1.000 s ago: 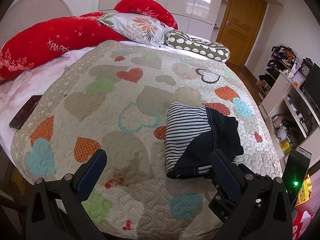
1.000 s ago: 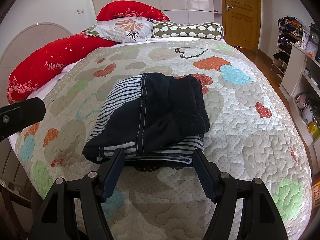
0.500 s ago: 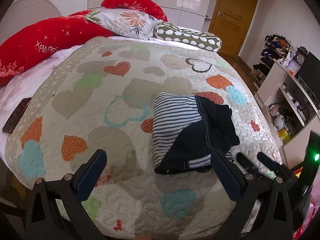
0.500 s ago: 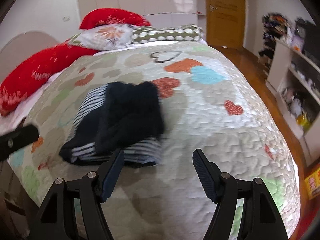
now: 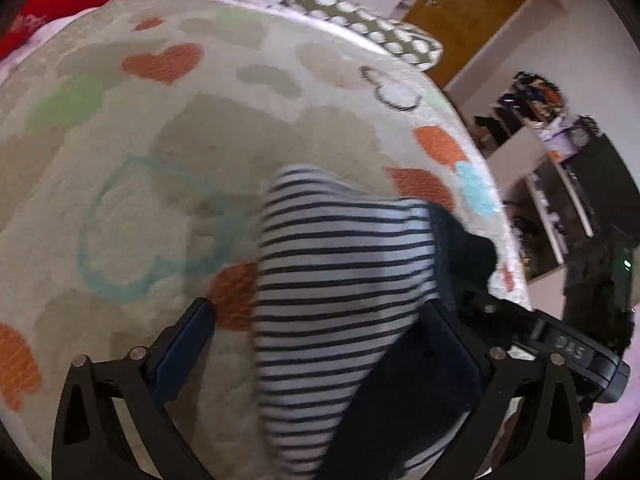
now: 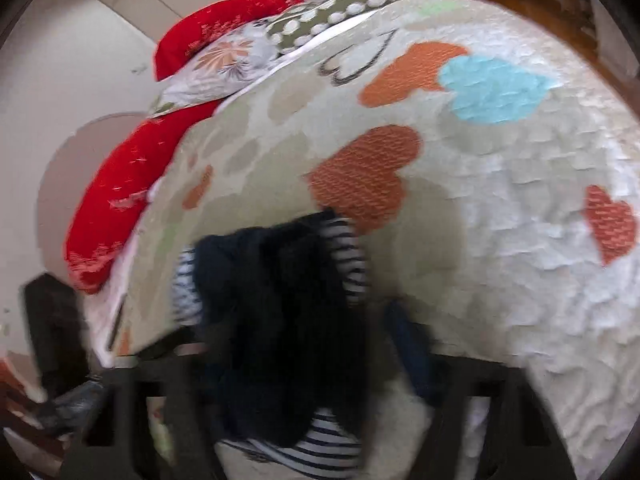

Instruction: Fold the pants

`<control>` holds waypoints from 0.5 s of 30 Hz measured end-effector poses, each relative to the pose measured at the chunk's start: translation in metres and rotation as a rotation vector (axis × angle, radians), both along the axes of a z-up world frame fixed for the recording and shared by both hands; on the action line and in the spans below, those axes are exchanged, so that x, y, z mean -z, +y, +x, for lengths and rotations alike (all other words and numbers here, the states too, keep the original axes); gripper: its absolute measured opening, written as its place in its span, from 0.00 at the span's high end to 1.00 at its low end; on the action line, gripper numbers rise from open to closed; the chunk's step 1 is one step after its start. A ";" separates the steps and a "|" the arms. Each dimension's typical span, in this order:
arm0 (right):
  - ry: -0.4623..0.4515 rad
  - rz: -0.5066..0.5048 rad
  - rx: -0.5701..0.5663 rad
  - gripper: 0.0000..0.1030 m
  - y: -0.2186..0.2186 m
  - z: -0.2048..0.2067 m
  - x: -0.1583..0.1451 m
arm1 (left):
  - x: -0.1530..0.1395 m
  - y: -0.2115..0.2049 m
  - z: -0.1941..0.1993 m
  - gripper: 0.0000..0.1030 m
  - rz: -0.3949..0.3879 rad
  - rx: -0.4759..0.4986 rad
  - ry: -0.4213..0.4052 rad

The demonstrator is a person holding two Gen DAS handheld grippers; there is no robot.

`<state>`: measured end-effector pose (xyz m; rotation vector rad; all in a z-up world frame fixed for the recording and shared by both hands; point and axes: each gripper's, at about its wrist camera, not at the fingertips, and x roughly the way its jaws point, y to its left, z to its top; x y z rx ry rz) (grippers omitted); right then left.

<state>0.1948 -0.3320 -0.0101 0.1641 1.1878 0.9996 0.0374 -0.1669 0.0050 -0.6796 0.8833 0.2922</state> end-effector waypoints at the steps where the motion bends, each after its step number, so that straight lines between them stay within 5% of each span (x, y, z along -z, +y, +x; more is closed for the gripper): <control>1: 0.017 -0.003 -0.002 0.61 0.002 0.000 0.000 | -0.002 -0.002 0.002 0.27 -0.021 0.021 -0.013; 3: 0.021 0.004 -0.009 0.68 0.002 0.001 -0.003 | -0.005 -0.002 0.004 0.35 -0.058 0.029 -0.023; 9: 0.032 0.099 -0.014 0.72 0.009 0.007 -0.034 | -0.029 0.027 0.016 0.39 -0.080 -0.008 -0.065; 15: -0.054 0.097 -0.016 0.69 0.057 0.032 -0.056 | -0.040 0.078 0.049 0.31 0.138 -0.116 0.015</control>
